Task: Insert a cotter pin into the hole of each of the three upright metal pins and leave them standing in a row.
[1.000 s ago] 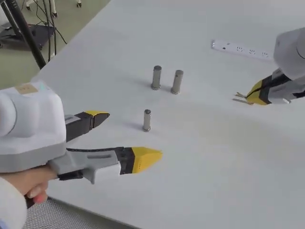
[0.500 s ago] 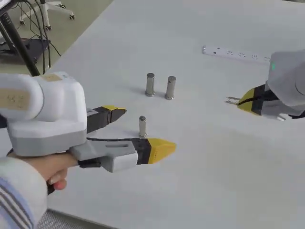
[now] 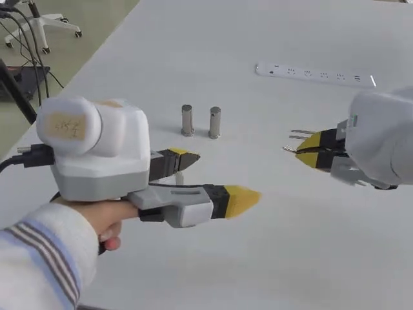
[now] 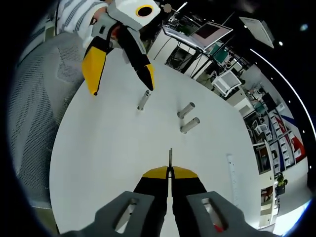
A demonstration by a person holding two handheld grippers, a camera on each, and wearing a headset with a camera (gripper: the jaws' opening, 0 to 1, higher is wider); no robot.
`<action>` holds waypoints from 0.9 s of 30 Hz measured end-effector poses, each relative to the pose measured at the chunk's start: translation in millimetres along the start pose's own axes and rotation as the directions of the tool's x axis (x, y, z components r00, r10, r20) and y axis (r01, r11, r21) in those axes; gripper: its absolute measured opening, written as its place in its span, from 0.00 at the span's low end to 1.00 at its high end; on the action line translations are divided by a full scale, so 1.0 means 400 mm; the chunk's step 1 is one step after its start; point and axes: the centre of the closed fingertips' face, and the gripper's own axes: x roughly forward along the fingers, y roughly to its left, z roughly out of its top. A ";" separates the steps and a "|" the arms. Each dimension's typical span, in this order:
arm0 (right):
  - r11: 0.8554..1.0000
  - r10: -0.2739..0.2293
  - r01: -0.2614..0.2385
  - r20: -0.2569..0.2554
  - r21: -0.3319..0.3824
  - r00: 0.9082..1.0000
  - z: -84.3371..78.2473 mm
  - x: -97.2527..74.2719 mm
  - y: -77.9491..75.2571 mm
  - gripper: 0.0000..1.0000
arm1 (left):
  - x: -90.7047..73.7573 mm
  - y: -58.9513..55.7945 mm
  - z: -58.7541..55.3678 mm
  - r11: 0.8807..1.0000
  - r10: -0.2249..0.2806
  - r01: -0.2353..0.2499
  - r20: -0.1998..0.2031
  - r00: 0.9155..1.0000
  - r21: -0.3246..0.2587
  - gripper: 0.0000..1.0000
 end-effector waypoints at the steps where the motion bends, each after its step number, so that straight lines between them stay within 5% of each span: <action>1: 1.000 -0.002 0.002 0.007 0.004 1.000 0.005 0.000 0.007 0.00 | 0.003 -0.002 0.001 1.000 -0.004 0.004 0.000 1.000 -0.001 0.66; 16: 0.999 -0.019 0.022 0.096 -0.026 0.995 0.097 0.000 0.061 0.00 | 0.040 -0.020 0.007 0.998 -0.052 0.052 -0.001 0.999 -0.046 0.56; 27: 0.998 -0.012 0.019 0.124 -0.056 0.992 0.130 0.001 0.078 0.00 | 0.049 -0.038 0.011 0.987 -0.106 0.107 0.009 0.994 -0.121 0.36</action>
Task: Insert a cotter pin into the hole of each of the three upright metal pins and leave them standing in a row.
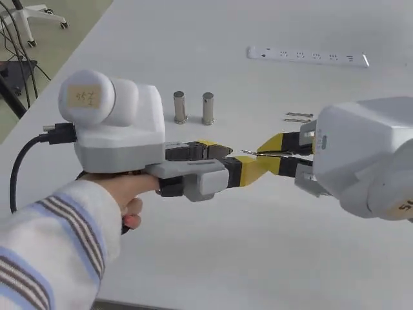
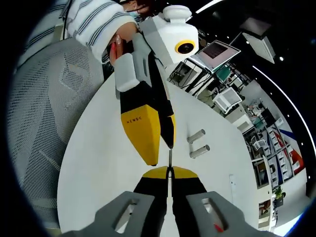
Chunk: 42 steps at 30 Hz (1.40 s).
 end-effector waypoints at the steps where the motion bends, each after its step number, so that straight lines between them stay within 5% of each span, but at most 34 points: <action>1: 1.000 0.000 0.000 0.002 -0.003 1.000 0.002 0.000 0.001 0.00 | 0.000 0.000 0.000 1.000 -0.002 0.002 0.000 1.000 -0.003 0.34; 19: 1.000 0.014 -0.014 0.007 -0.002 1.000 0.010 0.006 0.010 0.00 | 0.002 0.005 -0.008 0.998 -0.010 0.009 -0.012 1.000 -0.061 0.06; 42: 1.000 0.030 -0.030 0.021 0.007 0.999 0.026 0.009 0.029 0.00 | -0.003 0.017 -0.019 0.993 0.002 -0.004 -0.018 1.000 -0.119 0.00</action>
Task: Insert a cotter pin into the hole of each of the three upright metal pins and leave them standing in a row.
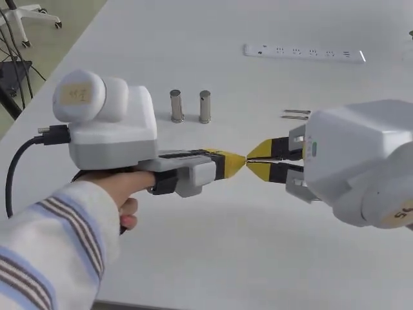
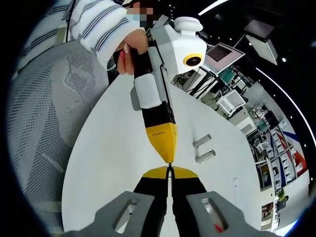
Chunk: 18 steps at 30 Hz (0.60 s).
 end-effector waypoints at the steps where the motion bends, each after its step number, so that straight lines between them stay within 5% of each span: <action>1: 1.000 -0.001 0.001 0.003 0.003 1.000 0.002 0.000 0.000 0.00 | -0.001 -0.001 -0.001 1.000 -0.002 0.002 -0.003 1.000 -0.001 0.00; 18: 1.000 -0.004 0.003 0.023 0.019 1.000 0.005 -0.011 0.005 0.00 | -0.002 -0.013 -0.006 0.999 -0.008 0.008 -0.012 1.000 -0.050 0.00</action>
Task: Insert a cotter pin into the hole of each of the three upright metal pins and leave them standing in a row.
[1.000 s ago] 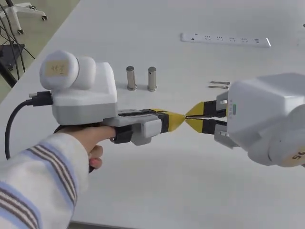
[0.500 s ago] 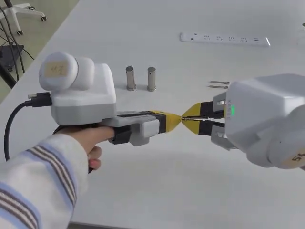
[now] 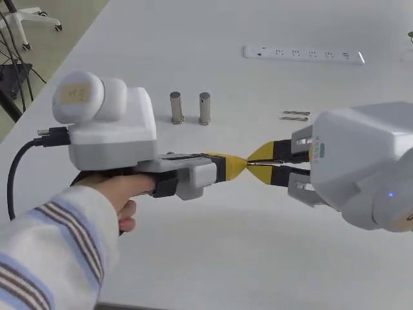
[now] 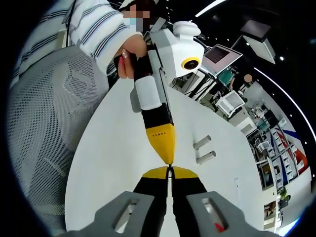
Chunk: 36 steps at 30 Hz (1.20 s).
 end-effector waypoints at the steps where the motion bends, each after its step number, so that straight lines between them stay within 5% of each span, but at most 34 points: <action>1: 1.000 0.000 0.000 0.001 0.000 1.000 0.000 0.000 0.001 0.00 | 0.000 0.000 0.000 1.000 0.001 -0.001 -0.002 1.000 0.001 0.00; 18: 0.998 0.021 -0.021 -0.002 0.064 1.000 -0.007 0.000 0.009 0.01 | -0.022 -0.001 0.009 1.000 -0.010 0.010 -0.009 1.000 0.000 0.00; 24: 0.988 0.030 -0.032 0.017 0.150 0.999 -0.018 -0.002 0.013 0.08 | -0.034 0.002 0.013 0.999 -0.010 0.011 -0.010 1.000 0.037 0.00; 28: 0.963 0.050 -0.066 0.067 0.261 0.997 -0.015 -0.003 0.020 0.11 | -0.043 -0.004 0.020 0.997 -0.023 0.023 -0.003 1.000 0.068 0.00; 31: 0.920 0.071 -0.116 0.133 0.374 0.989 -0.007 -0.004 0.026 0.15 | -0.048 -0.010 0.021 0.991 -0.032 0.034 -0.013 0.999 0.132 0.00; 36: 0.871 0.084 -0.168 0.196 0.462 0.977 -0.008 -0.008 0.027 0.20 | -0.054 -0.007 0.020 0.979 -0.018 0.022 -0.023 1.000 0.203 0.00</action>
